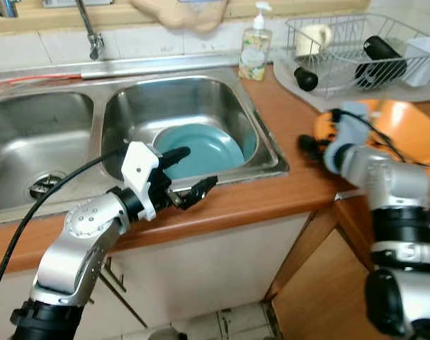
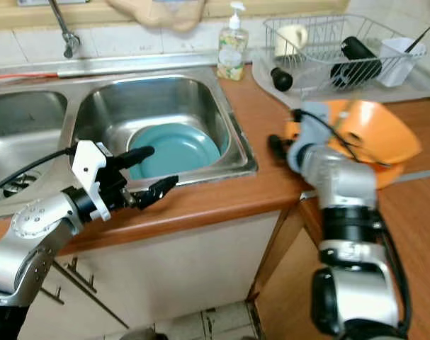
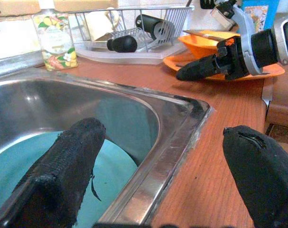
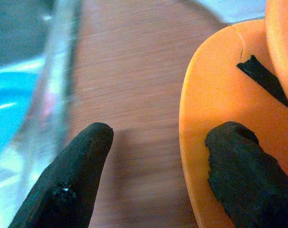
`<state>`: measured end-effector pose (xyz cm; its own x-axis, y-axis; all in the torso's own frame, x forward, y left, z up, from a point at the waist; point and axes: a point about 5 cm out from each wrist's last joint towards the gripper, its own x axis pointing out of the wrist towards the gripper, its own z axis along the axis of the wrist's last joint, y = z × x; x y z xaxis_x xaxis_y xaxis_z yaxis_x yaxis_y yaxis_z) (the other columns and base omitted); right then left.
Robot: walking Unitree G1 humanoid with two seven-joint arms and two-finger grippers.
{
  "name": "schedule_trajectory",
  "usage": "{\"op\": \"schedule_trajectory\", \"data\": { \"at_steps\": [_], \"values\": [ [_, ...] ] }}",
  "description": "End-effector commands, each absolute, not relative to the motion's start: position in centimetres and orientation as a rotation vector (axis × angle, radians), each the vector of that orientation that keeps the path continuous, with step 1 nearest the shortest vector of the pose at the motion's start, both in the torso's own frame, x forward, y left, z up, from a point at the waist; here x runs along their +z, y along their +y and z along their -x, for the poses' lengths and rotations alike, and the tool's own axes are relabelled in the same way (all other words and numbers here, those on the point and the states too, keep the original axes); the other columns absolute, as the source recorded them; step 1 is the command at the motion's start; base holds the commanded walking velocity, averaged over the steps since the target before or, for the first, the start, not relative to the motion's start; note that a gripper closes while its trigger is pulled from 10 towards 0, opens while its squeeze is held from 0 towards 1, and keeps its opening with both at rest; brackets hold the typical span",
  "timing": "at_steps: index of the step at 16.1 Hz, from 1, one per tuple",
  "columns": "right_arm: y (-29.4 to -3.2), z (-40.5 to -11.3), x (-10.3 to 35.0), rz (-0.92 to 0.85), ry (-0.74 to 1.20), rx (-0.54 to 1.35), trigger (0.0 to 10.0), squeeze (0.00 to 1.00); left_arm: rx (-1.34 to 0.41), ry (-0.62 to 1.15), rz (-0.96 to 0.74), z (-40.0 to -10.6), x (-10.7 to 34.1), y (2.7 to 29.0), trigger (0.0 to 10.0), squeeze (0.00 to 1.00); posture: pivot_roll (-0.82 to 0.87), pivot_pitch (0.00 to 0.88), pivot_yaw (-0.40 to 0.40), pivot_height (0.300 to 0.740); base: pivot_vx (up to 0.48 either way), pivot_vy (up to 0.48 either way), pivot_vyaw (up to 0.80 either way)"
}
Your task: Kitchen organization
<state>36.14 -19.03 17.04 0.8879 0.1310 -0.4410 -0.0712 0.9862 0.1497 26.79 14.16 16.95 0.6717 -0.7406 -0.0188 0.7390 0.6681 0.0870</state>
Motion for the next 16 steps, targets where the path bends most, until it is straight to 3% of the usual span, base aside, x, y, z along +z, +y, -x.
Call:
{"op": "schedule_trajectory", "data": {
  "at_steps": [1,6,16],
  "values": [
    [-17.7,-35.4,15.0,-0.149,0.565,0.162,10.0,0.00,-0.836,-0.022,-0.109,-26.9,17.1,14.2,10.0,0.00,0.00,0.000,0.042,0.740,0.000,0.000,0.00],
    [-13.7,-34.5,15.1,-0.154,0.576,0.303,10.0,0.00,-0.887,0.008,-0.098,-26.4,16.9,14.0,10.0,0.00,0.00,0.000,0.044,0.740,0.000,0.000,0.00],
    [-11.3,-33.6,16.3,-0.194,0.555,0.412,10.0,0.00,-0.953,0.046,-0.086,-25.7,16.6,13.6,10.0,0.00,0.00,0.000,0.040,0.740,0.000,0.000,0.00]
  ]
}}
